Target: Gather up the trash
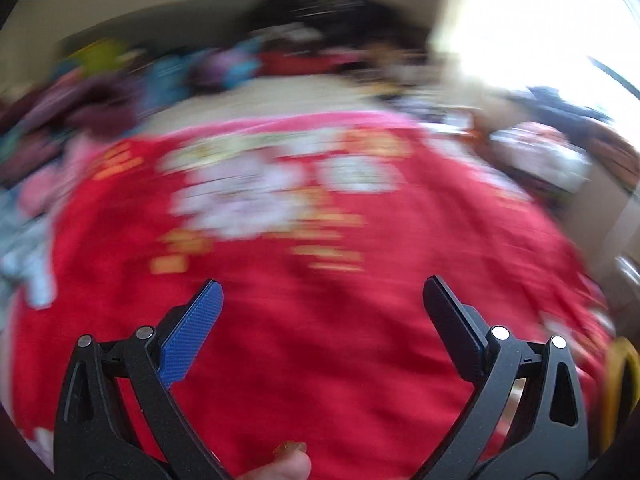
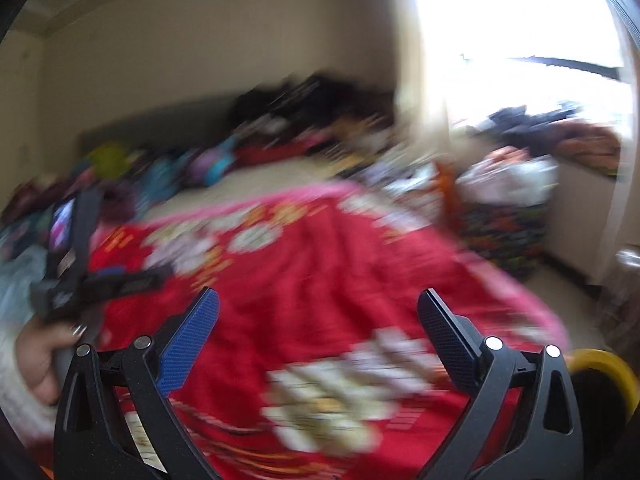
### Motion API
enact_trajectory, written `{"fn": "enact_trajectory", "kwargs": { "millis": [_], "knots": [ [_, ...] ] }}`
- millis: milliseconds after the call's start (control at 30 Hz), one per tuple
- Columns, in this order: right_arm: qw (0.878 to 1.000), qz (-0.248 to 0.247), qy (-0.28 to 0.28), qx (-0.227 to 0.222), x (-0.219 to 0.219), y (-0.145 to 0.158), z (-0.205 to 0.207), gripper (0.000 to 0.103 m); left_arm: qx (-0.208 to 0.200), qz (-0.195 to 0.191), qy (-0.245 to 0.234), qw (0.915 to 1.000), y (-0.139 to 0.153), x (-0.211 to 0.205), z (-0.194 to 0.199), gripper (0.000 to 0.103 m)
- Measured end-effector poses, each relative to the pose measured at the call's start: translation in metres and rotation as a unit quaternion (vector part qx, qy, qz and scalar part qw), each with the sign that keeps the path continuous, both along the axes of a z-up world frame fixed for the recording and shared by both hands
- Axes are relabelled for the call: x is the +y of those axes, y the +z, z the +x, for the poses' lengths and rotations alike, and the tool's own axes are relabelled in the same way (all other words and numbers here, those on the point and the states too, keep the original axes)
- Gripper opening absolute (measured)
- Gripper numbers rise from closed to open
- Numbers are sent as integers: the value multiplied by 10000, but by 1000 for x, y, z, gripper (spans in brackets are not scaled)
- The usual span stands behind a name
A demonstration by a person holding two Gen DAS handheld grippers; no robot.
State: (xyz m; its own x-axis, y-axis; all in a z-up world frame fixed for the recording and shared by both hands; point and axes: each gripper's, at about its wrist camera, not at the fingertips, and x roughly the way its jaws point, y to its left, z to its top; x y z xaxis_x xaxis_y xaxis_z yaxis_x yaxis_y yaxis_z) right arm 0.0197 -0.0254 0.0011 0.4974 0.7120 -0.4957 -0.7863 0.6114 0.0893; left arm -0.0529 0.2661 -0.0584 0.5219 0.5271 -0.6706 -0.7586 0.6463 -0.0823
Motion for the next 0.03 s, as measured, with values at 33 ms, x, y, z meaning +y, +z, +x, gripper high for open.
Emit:
{"fn": "enact_trajectory", "kwargs": {
  "millis": [33],
  "knots": [
    [9980,-210,504,325,38,-15,-2,97,184,14,367,9992,-9,28,-10,92]
  ]
}}
